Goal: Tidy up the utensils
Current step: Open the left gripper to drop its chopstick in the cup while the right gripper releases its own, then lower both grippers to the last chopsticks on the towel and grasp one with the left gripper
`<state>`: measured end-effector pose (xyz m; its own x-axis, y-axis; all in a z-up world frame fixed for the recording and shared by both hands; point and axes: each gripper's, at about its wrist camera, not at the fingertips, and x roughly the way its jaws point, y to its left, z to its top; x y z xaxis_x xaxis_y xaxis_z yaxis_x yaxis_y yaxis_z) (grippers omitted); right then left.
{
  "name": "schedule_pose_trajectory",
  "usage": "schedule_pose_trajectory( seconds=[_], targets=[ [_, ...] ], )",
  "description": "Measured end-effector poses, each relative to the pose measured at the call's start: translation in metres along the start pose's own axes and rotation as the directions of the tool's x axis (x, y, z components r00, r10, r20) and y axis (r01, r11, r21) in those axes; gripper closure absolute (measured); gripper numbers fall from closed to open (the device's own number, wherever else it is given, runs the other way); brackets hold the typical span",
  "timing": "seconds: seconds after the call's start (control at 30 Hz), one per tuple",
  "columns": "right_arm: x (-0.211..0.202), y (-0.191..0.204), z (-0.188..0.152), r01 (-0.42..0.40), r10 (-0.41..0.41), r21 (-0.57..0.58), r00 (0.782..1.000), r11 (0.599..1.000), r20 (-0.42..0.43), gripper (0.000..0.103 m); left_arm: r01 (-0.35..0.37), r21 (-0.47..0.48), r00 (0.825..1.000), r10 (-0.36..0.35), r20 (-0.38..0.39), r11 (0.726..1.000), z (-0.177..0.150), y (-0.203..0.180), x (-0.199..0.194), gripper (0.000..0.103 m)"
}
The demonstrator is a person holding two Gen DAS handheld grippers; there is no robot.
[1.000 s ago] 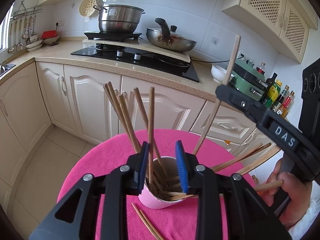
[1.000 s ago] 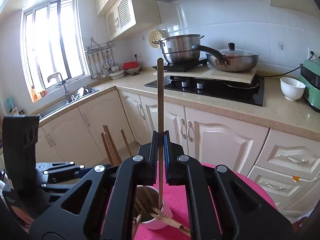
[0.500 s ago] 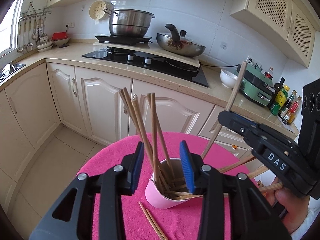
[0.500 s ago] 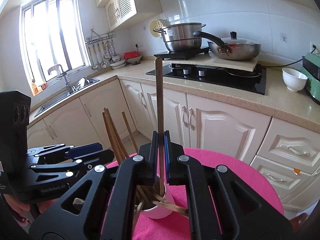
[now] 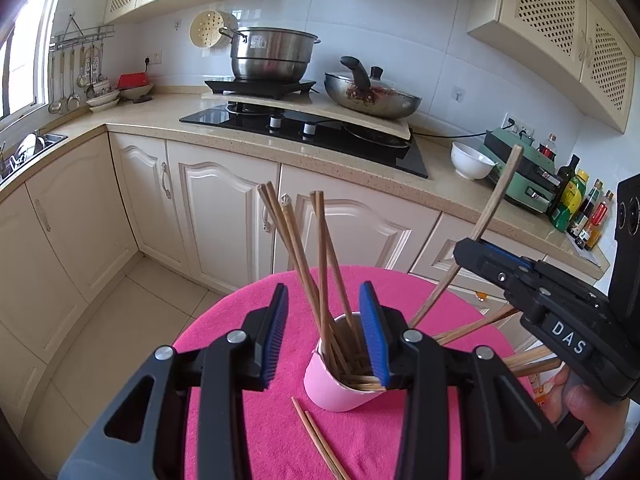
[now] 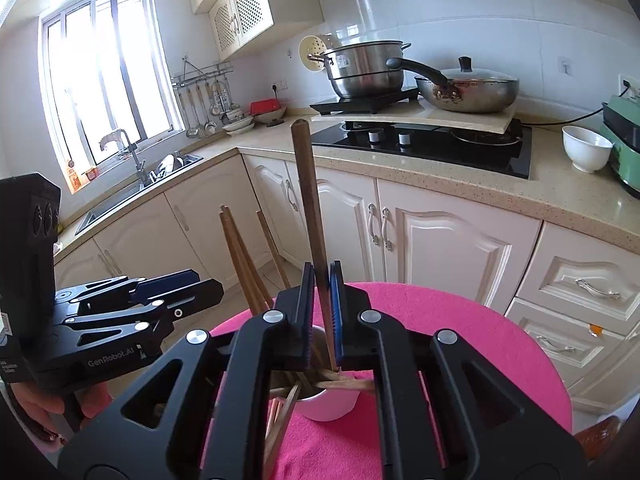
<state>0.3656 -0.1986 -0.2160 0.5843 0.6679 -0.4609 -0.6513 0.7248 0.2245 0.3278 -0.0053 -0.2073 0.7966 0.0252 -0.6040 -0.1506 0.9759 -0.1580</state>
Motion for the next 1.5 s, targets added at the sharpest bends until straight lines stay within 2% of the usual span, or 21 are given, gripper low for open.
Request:
schedule_pose_trajectory(
  seconds=[0.23, 0.33, 0.57, 0.67, 0.7, 0.73, 0.9, 1.2, 1.4, 1.5],
  targets=[
    [-0.015, 0.009, 0.002, 0.014, -0.014, 0.001, 1.0, 1.0, 0.021, 0.093, 0.006, -0.005, 1.0, -0.006, 0.014, 1.0, -0.002, 0.003, -0.016, 0.066],
    [-0.024, 0.014, 0.003, 0.027, -0.027, 0.0, 0.999, 1.0, 0.038, 0.083, 0.012, 0.002, 1.0, -0.012, 0.022, 1.0, -0.003, 0.003, -0.025, 0.066],
    [-0.056, 0.03, 0.008, 0.076, -0.076, 0.004, 0.991, 0.997, 0.107, 0.081, 0.038, 0.014, 0.999, -0.038, 0.035, 0.999, -0.006, 0.003, -0.047, 0.066],
    [-0.07, 0.037, 0.009, 0.106, -0.106, 0.01, 0.985, 0.994, 0.136, 0.069, 0.047, 0.027, 0.998, -0.048, 0.042, 0.999, -0.008, 0.002, -0.057, 0.066],
    [-0.073, 0.039, 0.008, 0.109, -0.11, 0.014, 0.983, 0.994, 0.144, 0.058, 0.051, 0.033, 0.998, -0.052, 0.045, 0.998, -0.009, 0.002, -0.061, 0.066],
    [-0.078, 0.041, 0.008, 0.12, -0.121, 0.018, 0.981, 0.993, 0.154, 0.055, 0.054, 0.038, 0.997, -0.055, 0.045, 0.998, -0.01, 0.002, -0.063, 0.066],
    [-0.099, 0.054, 0.002, 0.158, -0.161, 0.033, 0.969, 0.987, 0.187, 0.055, 0.066, 0.057, 0.997, -0.068, 0.039, 0.996, -0.019, 0.003, -0.076, 0.066],
    [-0.126, 0.058, -0.033, 0.241, -0.258, 0.12, 0.953, 0.963, 0.158, 0.055, 0.085, 0.102, 0.995, -0.079, -0.055, 0.991, -0.05, 0.001, -0.072, 0.064],
    [-0.124, 0.054, -0.068, 0.288, -0.304, 0.162, 0.949, 0.944, 0.084, 0.055, 0.1, 0.108, 0.987, -0.084, -0.139, 0.989, -0.077, -0.001, -0.054, 0.064],
    [-0.115, 0.05, -0.084, 0.307, -0.318, 0.176, 0.947, 0.935, 0.036, 0.055, 0.109, 0.088, 0.977, -0.09, -0.195, 0.99, -0.089, -0.001, -0.039, 0.064]
  ],
)
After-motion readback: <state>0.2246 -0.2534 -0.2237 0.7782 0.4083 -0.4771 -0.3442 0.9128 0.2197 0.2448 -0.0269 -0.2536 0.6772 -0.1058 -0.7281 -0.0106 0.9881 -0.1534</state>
